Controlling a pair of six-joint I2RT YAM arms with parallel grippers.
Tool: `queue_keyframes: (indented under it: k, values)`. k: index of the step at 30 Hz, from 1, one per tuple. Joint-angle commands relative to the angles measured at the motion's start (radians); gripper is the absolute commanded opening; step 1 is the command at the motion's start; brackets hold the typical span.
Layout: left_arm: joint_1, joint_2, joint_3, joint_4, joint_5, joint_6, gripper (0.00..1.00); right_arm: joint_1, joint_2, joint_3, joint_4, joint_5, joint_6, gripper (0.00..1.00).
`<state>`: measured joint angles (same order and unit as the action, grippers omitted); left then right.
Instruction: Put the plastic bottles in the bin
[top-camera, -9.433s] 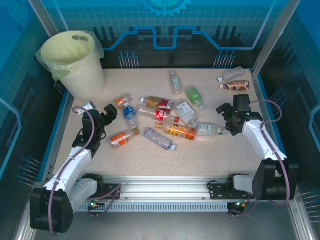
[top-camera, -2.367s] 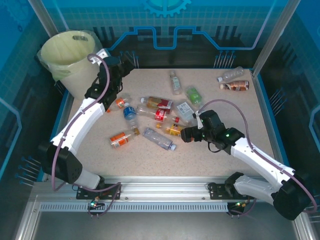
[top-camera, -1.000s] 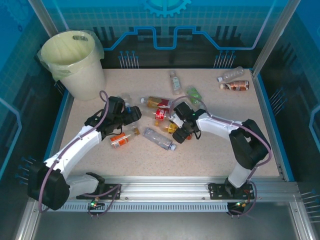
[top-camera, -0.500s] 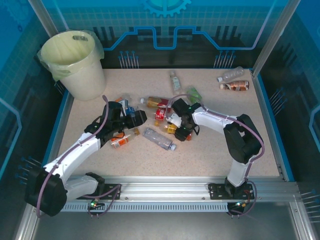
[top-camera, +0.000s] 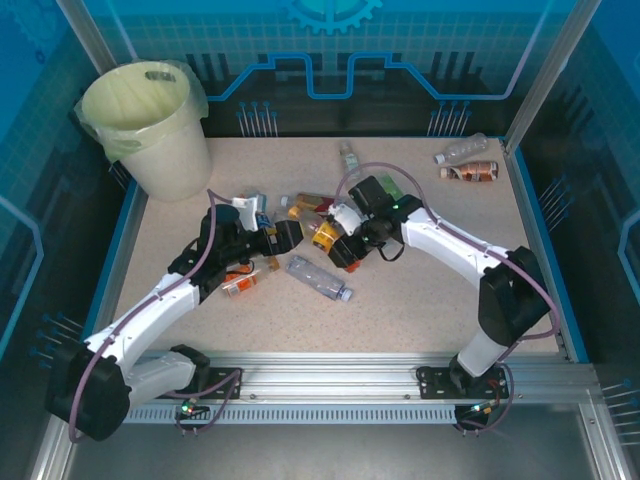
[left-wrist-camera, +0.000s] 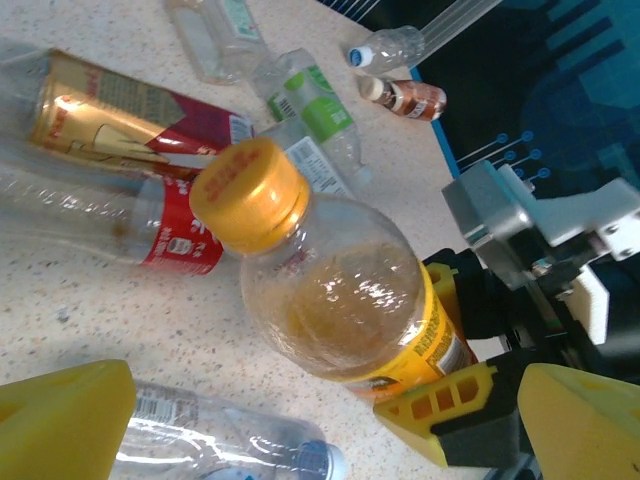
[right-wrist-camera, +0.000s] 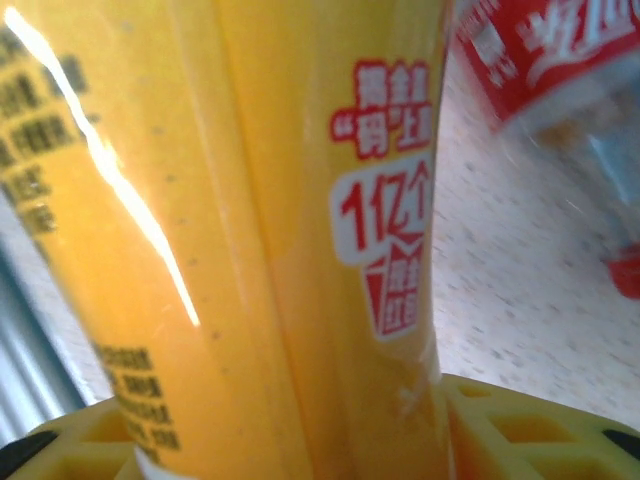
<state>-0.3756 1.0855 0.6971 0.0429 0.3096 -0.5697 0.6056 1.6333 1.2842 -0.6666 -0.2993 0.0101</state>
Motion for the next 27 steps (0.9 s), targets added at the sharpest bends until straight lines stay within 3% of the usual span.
queue_keyframes:
  k: [1,6,10,15,17,23,27]
  values:
    - [-0.006,0.009,-0.004,0.065,0.013,-0.001,0.99,-0.007,-0.067,-0.035,0.152,-0.191,0.194,0.51]
    - [-0.006,0.032,-0.010,0.217,0.108,-0.065,0.99,0.002,-0.090,-0.114,0.387,-0.350,0.401,0.52]
    - [-0.006,0.051,-0.011,0.301,0.149,-0.105,0.99,0.035,-0.086,-0.112,0.408,-0.379,0.404,0.53]
    - [-0.006,0.076,0.003,0.289,0.106,-0.110,0.98,0.061,-0.075,-0.112,0.434,-0.423,0.426,0.54]
    - [-0.006,0.077,-0.002,0.316,0.103,-0.123,0.93,0.064,-0.075,-0.111,0.424,-0.420,0.423,0.54]
    - [-0.006,0.095,-0.020,0.399,0.131,-0.150,0.65,0.065,-0.079,-0.113,0.411,-0.417,0.412,0.56]
    - [-0.006,0.103,-0.030,0.402,0.078,-0.171,0.59,0.065,-0.076,-0.105,0.406,-0.404,0.416,0.62]
